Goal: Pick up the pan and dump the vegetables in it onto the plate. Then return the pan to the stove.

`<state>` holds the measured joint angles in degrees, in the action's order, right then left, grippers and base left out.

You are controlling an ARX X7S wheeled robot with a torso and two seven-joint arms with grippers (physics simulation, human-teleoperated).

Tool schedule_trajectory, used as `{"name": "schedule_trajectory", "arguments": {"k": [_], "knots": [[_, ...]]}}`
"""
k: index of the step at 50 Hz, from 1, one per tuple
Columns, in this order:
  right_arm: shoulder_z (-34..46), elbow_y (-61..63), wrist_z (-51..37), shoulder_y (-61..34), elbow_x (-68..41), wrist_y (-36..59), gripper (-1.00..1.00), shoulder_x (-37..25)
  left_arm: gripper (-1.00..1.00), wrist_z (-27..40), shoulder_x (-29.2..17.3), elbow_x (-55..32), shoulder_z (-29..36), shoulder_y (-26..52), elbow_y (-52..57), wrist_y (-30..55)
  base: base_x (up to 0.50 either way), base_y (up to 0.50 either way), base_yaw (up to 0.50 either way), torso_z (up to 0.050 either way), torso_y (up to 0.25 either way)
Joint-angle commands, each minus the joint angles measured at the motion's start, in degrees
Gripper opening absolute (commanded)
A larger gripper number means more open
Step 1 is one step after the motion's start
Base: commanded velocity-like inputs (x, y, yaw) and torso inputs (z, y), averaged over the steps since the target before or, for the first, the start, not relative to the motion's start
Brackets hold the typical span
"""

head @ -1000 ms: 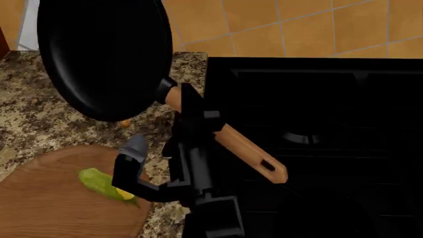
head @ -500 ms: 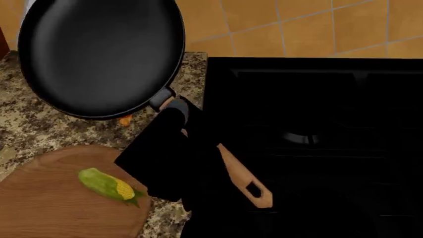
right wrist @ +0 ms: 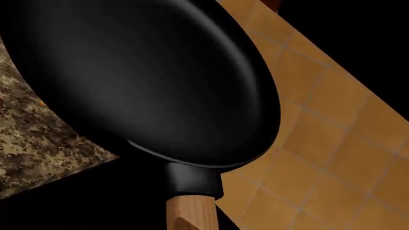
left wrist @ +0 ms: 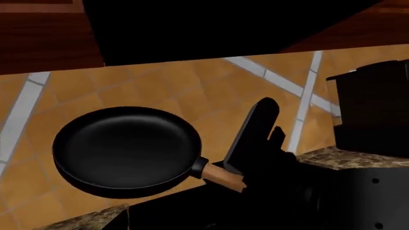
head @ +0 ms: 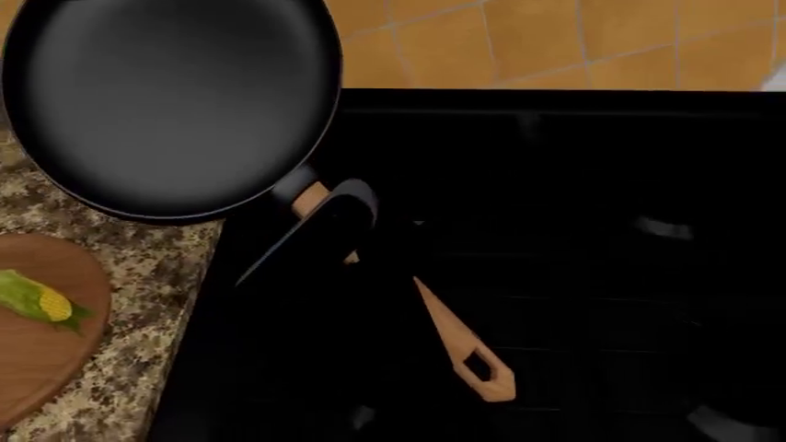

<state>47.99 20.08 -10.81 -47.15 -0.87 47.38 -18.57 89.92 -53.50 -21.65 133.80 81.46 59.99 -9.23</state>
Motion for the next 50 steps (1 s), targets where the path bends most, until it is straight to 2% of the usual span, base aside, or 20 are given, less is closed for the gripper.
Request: {"name": "schedule_trajectory", "arguments": {"k": [1,50], "knots": [[-3.02,3.65,-2.49,-2.01,8.39,1.43,-1.00,-0.26,1.00,-0.02,0.18,-0.44,-0.31,-0.12,-0.01,-0.12,-0.04,-0.50,0.00,0.000,0.000],[-8.30,9.51,-2.28,0.33,5.49,5.46,-1.00,-1.80,1.00,0.01,1.13,-1.83,-0.47,1.17,-0.01,0.18,-0.08,-0.50,0.00,0.001,0.002]]}}
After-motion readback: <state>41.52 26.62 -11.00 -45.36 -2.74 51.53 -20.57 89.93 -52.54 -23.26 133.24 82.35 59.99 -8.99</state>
